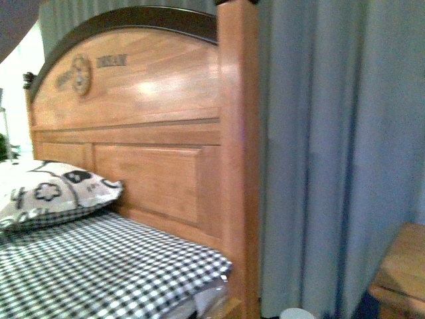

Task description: Clean up trash

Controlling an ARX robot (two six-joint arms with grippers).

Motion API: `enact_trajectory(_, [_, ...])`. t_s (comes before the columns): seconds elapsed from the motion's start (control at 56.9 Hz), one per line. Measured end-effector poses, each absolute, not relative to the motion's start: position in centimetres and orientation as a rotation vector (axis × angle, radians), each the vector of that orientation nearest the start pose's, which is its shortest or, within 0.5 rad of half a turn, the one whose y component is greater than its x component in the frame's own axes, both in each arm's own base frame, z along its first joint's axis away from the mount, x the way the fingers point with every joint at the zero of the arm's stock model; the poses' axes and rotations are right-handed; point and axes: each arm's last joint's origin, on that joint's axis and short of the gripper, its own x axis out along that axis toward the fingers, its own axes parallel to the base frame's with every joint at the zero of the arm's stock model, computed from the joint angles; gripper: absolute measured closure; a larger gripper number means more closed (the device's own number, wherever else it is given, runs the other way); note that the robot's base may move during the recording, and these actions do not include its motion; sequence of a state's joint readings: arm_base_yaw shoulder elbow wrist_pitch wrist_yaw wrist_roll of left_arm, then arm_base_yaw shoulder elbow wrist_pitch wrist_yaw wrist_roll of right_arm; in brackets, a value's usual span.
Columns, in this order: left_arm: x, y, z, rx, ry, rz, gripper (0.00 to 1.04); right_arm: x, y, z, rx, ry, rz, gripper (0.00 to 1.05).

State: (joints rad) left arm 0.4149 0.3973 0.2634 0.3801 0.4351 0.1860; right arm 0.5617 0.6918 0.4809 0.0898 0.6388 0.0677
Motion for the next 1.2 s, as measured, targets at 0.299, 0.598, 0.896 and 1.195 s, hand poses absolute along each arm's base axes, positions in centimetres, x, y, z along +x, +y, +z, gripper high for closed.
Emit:
enact_trajectory(0.299, [11.4, 3.7, 25.5, 0.285, -0.223, 0.0, 0.76, 14.4, 7.0, 26.8, 0.0, 0.097, -0.083, 0.85])
enact_trajectory(0.598, [11.4, 3.7, 25.5, 0.285, -0.224, 0.001, 0.76, 14.4, 7.0, 26.8, -0.001, 0.097, -0.082, 0.85])
enact_trajectory(0.896, [12.2, 3.7, 25.6, 0.153, 0.027, -0.087, 0.76, 14.4, 7.0, 26.8, -0.002, 0.098, -0.087, 0.85])
enact_trajectory(1.195, [19.7, 4.6, 24.1, 0.39, 0.195, -0.243, 0.76, 14.4, 7.0, 26.8, -0.001, 0.097, -0.081, 0.85])
